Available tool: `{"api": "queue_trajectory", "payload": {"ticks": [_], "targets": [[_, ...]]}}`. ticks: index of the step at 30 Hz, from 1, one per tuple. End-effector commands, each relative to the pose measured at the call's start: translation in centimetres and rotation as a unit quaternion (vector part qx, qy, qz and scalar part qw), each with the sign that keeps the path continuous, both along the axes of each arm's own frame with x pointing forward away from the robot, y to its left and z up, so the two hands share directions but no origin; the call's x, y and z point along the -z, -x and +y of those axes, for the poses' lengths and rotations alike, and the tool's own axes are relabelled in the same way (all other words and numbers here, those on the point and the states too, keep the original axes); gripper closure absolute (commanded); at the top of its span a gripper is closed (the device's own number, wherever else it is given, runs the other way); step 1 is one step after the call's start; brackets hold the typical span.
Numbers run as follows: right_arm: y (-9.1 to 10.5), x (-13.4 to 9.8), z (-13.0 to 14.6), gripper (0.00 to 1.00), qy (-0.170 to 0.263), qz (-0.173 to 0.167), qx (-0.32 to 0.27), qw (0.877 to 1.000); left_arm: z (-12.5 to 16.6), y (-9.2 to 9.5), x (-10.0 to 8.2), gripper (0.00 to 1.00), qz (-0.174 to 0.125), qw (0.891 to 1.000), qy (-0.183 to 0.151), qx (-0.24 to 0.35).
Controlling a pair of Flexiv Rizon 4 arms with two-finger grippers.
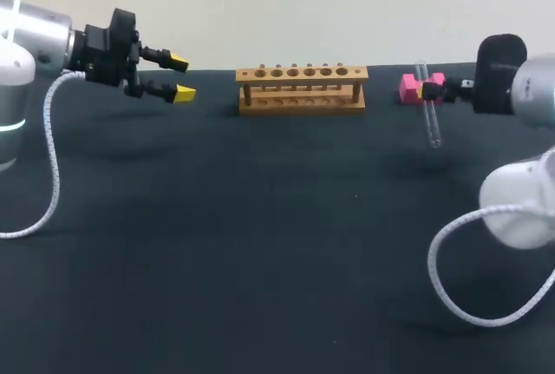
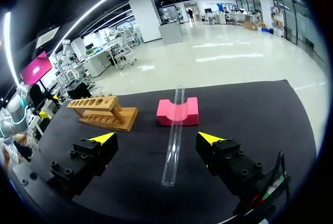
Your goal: Grasp the test tube, adjust it, and insert it.
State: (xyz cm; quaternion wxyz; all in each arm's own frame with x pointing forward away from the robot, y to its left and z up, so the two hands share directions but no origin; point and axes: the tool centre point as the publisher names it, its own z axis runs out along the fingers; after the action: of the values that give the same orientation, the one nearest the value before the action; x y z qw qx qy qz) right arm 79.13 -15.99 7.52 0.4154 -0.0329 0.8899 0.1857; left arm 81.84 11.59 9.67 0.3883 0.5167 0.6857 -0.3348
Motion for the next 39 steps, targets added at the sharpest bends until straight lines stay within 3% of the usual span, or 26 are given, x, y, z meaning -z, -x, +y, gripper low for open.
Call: {"api": "queue_trajectory", "payload": {"ticks": [1,6,17,30,39], "targets": [[-0.1,0.7,0.5,0.0,0.103,-0.201,0.235,0.945,0.0,0.1,0.1,0.0,-0.002,1.0,0.001,-0.001],[-0.3,1.0,0.4,0.0,0.132,-0.193,0.251,0.939,0.0,0.1,0.1,0.0,-0.002,1.0,0.001,-0.001],[-0.3,0.6,1.4,0.0,0.172,-0.138,0.241,0.945,0.0,0.1,0.1,0.0,-0.002,1.0,0.001,-0.001],[-1.0,0.5,1.9,0.0,0.175,-0.084,0.219,0.956,0.0,0.1,0.1,0.0,-0.002,1.0,0.001,-0.001],[-2.4,1.7,1.9,0.0,0.158,-0.081,0.188,0.966,0.0,0.1,0.1,0.0,-0.002,1.0,0.001,-0.001]]}}
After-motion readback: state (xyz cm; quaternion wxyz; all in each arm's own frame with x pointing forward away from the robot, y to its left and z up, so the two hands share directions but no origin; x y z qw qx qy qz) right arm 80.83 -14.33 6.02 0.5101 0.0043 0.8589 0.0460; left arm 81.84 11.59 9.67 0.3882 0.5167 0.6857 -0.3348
